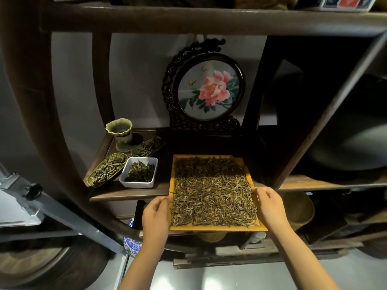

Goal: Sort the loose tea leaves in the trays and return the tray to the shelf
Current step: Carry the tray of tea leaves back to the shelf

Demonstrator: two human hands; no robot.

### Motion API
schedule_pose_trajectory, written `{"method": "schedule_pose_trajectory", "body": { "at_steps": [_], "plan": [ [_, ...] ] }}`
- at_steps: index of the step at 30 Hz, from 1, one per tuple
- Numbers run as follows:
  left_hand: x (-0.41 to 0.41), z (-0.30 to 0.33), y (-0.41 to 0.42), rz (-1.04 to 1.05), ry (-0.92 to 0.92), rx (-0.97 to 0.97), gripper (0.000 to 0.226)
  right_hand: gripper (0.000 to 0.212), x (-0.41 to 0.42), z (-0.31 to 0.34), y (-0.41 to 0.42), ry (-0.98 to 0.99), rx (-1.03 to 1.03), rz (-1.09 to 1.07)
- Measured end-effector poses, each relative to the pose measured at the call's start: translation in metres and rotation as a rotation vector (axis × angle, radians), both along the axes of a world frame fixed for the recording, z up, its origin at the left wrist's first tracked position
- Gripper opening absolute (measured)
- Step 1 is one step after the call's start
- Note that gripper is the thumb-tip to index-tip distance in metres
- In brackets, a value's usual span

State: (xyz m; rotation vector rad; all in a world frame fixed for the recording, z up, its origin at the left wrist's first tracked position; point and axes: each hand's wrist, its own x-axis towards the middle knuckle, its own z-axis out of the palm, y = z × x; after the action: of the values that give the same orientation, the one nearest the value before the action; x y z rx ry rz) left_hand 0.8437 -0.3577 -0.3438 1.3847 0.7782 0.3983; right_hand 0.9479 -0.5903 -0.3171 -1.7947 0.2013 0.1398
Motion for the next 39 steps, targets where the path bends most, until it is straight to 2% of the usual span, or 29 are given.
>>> {"method": "schedule_pose_trajectory", "body": {
  "at_steps": [5, 8, 11, 13, 17, 19, 23, 29, 34, 39],
  "plan": [
    [0.005, 0.003, -0.003, 0.007, 0.000, 0.002, 0.022, 0.027, 0.005, 0.003, -0.009, 0.054, 0.037, 0.039],
    [0.002, 0.001, -0.003, -0.027, 0.012, -0.004, 0.029, 0.034, -0.002, 0.006, -0.020, 0.069, 0.151, 0.155],
    [-0.007, 0.001, 0.005, -0.097, 0.027, 0.000, 0.032, 0.023, -0.021, 0.002, -0.039, 0.048, 0.248, 0.259],
    [-0.021, 0.002, 0.014, -0.144, -0.009, -0.010, 0.024, 0.016, -0.036, -0.003, -0.055, -0.004, 0.142, 0.281],
    [-0.052, 0.001, 0.024, -0.326, -0.018, -0.006, 0.058, 0.063, -0.059, -0.009, -0.063, -0.008, 0.128, 0.357],
    [-0.060, 0.003, 0.021, -0.403, -0.019, 0.039, 0.066, 0.072, -0.062, -0.010, -0.058, 0.010, 0.164, 0.373],
    [-0.062, 0.007, 0.010, -0.380, 0.001, 0.099, 0.073, 0.060, -0.061, -0.011, -0.053, -0.017, 0.158, 0.323],
    [-0.049, 0.013, -0.001, -0.306, 0.023, 0.311, 0.049, 0.037, -0.052, -0.013, -0.051, -0.156, -0.008, 0.292],
    [-0.032, 0.012, -0.003, -0.281, 0.032, 0.389, 0.044, 0.035, -0.039, -0.013, -0.047, -0.254, -0.143, 0.286],
    [-0.015, 0.013, 0.000, -0.280, 0.021, 0.445, 0.042, 0.030, -0.025, -0.016, -0.040, -0.269, -0.229, 0.251]
  ]
}}
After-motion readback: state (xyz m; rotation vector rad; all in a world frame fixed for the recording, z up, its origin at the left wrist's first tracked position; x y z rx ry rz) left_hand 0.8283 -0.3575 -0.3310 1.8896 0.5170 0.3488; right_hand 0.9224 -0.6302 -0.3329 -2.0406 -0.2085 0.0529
